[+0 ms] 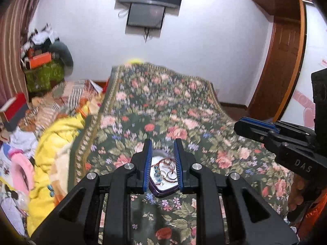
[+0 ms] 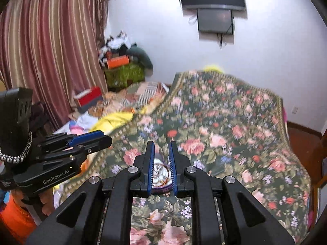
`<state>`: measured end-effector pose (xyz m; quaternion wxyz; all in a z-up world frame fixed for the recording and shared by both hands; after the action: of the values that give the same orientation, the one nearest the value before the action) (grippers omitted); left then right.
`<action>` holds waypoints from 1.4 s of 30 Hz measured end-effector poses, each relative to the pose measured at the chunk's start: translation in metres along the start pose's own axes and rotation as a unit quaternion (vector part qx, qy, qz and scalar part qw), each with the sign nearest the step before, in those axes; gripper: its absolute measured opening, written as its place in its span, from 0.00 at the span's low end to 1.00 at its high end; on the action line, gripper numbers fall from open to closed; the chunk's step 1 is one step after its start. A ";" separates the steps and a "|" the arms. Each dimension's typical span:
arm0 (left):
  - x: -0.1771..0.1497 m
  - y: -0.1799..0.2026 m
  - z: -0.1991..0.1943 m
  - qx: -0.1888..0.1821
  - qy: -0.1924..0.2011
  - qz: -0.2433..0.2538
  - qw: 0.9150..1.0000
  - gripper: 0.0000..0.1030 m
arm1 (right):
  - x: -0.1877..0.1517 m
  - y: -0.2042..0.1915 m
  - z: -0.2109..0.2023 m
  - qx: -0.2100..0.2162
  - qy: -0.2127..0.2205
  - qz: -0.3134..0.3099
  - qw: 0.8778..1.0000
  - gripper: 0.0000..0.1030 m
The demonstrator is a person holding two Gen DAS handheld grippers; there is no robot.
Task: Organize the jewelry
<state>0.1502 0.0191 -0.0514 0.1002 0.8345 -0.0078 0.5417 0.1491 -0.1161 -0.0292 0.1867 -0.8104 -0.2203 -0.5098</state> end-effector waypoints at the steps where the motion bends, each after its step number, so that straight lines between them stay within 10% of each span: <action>1: 0.005 0.005 -0.011 0.000 0.012 0.005 1.000 0.19 | 0.004 -0.002 -0.006 -0.001 0.009 0.001 1.000 0.12; 9: 0.029 0.043 -0.089 0.006 0.101 0.044 0.994 0.21 | 0.027 -0.025 -0.075 -0.013 0.098 -0.002 0.995 0.15; 14: 0.033 0.058 -0.136 0.022 0.159 0.049 0.986 0.39 | 0.029 -0.033 -0.107 -0.035 0.151 0.002 0.988 0.53; 19: 0.035 0.061 -0.163 0.033 0.186 0.041 0.981 0.52 | 0.028 -0.041 -0.123 -0.048 0.179 -0.005 0.983 0.67; 24: 0.035 0.058 -0.171 0.038 0.188 0.036 0.981 0.58 | 0.027 -0.043 -0.128 -0.054 0.191 0.001 0.980 0.80; 30: 0.031 0.051 -0.174 0.061 0.197 0.026 0.978 0.89 | 0.025 -0.043 -0.129 -0.071 0.193 -0.001 0.979 0.95; 42: 0.027 0.047 -0.168 0.078 0.196 0.028 0.977 0.94 | 0.014 -0.041 -0.126 -0.077 0.183 0.004 0.980 1.00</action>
<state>0.0036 0.0050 0.0466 0.0195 0.7167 0.0312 0.6964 0.0381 -0.1460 0.0386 0.1633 -0.7160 -0.1392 -0.6643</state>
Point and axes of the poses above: each gripper's, at about its wrist camera, not at the fingertips, and z roughly the way its jaws point, y to its right, x to its top, the point moved 4 cm from there along z, roughly the way its jaws point, and after that the axes turned 7 degrees about y, right-handed, at the moved point
